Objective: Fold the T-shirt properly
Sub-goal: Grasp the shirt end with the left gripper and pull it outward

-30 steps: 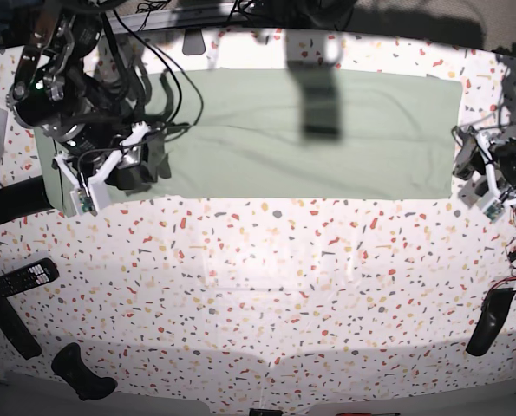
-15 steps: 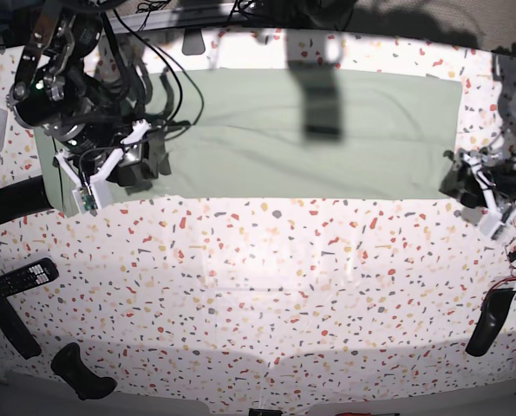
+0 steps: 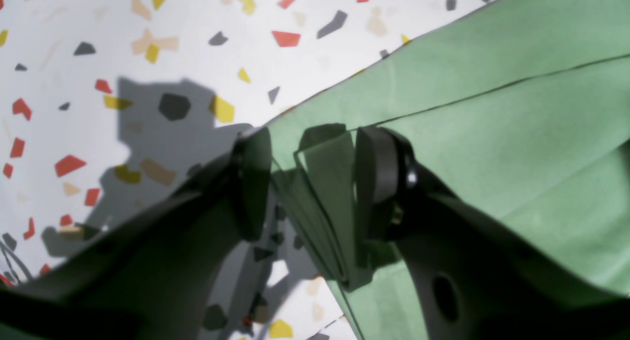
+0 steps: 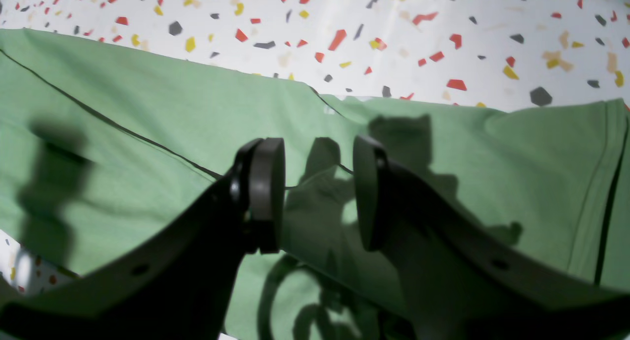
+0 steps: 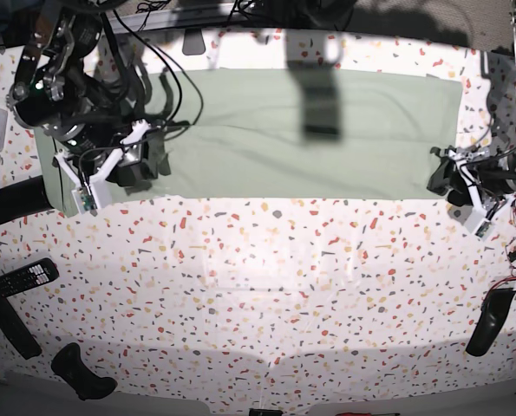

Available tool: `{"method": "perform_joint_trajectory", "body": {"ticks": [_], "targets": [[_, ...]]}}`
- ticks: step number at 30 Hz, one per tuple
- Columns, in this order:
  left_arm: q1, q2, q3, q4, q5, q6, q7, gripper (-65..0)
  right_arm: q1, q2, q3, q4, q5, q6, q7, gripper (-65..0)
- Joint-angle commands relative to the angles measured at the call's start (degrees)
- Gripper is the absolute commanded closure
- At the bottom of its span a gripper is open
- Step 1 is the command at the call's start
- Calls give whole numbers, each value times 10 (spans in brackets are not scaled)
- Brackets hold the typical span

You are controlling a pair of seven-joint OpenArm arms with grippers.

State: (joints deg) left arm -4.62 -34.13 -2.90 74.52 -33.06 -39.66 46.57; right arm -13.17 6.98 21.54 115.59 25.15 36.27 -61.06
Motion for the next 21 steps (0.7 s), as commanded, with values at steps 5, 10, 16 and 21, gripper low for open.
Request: {"method": "perform_joint_trajectory", "body": {"ticks": [5, 10, 16, 21], "targets": [[-9, -9, -5, 8, -30, -3, -3, -252, 5, 5, 2, 11, 6, 6, 10, -227], [-9, -5, -4, 8, -22, -3, -16, -252, 5, 5, 2, 11, 6, 6, 10, -227], [-8, 2, -4, 8, 1, -3, -16, -252, 5, 5, 2, 11, 6, 6, 10, -227], [10, 1, -4, 8, 7, -3, -10, -252, 5, 5, 2, 11, 6, 6, 7, -227]]}}
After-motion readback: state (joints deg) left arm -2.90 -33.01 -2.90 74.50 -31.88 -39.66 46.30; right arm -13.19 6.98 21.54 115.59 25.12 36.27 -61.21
